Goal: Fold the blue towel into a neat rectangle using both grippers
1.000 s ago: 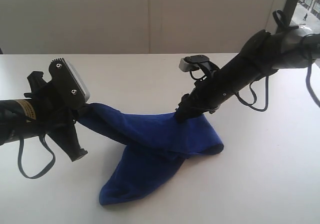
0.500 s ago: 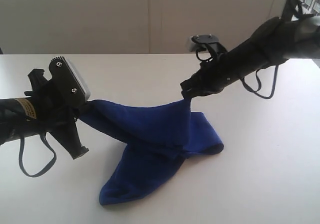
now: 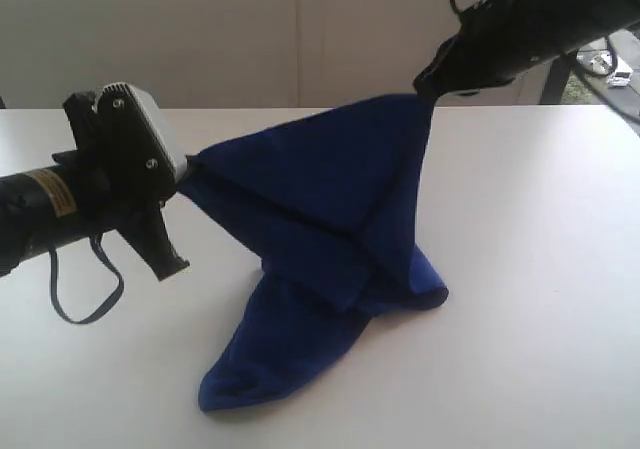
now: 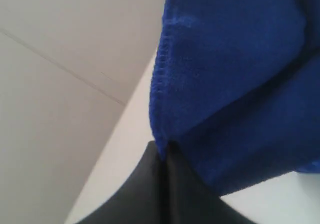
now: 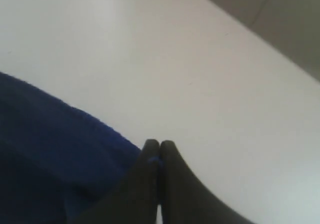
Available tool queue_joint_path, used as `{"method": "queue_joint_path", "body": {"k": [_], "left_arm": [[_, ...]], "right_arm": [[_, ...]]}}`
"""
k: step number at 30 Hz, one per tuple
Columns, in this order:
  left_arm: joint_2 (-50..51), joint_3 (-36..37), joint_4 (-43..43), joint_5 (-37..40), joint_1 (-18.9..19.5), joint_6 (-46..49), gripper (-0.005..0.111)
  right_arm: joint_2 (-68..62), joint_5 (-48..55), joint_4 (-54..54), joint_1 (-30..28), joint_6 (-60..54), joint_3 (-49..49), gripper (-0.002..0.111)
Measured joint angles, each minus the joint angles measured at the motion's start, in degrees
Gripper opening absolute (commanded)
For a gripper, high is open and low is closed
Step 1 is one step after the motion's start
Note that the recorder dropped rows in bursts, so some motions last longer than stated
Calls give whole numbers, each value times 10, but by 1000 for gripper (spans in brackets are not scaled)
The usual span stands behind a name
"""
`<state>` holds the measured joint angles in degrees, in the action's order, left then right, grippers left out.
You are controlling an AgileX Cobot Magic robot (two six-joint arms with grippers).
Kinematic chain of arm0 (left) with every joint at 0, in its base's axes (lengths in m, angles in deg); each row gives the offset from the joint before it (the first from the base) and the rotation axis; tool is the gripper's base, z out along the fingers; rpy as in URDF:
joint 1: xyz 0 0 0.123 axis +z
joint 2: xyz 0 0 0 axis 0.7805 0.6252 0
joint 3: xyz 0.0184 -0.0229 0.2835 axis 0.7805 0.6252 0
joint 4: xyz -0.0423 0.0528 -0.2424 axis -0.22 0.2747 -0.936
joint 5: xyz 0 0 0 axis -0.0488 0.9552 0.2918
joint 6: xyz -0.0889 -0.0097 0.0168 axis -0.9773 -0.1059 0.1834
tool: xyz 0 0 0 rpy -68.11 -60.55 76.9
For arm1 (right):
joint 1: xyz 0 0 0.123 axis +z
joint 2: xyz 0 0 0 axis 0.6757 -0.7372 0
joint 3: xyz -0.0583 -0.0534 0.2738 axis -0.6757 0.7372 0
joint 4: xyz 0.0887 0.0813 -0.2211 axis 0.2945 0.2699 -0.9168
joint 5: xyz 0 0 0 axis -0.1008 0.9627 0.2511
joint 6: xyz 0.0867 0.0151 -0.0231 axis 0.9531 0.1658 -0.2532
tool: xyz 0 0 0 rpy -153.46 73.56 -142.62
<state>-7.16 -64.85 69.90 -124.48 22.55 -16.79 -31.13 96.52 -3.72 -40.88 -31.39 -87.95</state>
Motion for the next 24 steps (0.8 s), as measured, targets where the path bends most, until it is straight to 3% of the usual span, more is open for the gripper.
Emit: {"method": "queue_joint_path", "body": {"k": [10, 18, 24], "left_arm": [[0, -152, -29, -6, 0, 58, 0], [-1, -260, -50, 54, 0, 155, 0], [-31, -287, -97, 111, 0, 211, 0]], "right_arm": [[154, -56, -125, -13, 63, -1, 0], [206, -63, -143, -13, 75, -28, 0], [208, -51, -223, -13, 145, -51, 0]]}}
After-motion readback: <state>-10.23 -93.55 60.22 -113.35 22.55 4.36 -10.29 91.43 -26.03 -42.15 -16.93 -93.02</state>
